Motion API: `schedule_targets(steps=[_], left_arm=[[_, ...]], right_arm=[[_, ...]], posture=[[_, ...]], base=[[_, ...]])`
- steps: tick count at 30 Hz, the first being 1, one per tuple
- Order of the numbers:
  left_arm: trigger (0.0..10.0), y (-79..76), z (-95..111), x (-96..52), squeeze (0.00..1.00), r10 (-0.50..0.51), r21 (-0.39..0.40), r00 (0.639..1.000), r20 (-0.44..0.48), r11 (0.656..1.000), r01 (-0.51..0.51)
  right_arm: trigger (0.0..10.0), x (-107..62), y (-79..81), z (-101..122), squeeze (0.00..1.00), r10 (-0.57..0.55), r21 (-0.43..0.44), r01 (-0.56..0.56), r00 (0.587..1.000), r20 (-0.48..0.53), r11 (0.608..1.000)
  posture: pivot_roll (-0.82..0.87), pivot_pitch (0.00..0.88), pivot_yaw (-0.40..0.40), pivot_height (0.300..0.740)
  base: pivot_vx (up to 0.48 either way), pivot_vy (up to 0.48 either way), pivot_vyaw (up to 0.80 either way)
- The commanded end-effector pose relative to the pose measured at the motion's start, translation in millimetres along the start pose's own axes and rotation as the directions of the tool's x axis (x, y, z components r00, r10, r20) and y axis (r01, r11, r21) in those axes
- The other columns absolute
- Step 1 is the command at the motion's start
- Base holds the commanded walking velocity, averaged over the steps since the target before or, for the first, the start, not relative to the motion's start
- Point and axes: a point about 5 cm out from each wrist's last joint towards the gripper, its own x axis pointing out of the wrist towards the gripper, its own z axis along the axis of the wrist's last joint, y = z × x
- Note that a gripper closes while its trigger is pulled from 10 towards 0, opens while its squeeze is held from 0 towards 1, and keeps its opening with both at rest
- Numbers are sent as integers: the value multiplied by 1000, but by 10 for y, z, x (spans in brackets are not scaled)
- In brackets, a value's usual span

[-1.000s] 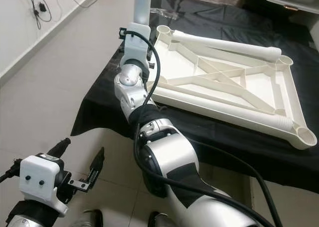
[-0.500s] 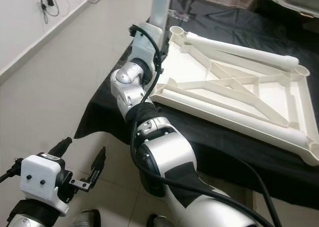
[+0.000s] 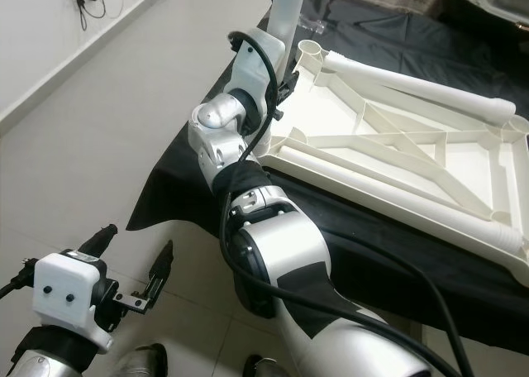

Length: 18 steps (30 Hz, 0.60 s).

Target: Building children table

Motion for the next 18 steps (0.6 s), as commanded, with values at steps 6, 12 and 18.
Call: schedule_targets(steps=[6, 12, 18], left_arm=[[10000, -1, -47, 36, 0, -14, 1, 1000, -3, 1000, 14], [10000, 0, -52, 40, 0, -16, 2, 1000, -3, 1000, 16], [10000, -1, -72, 41, 0, -19, 2, 1000, -6, 1000, 19]], right_arm=[[10000, 144, -22, 303, 0, -37, 144, 35, 999, 14, 989], [10000, 161, -18, 361, 0, -35, 161, 32, 999, 21, 986], [10000, 108, -40, 4, 0, 11, 79, -4, 995, -97, 997]], posture=[[124, 186, -61, 740], [124, 186, -61, 740], [123, 180, -59, 740]], base=[[0, 0, 0], [0, 0, 0], [0, 0, 0]])
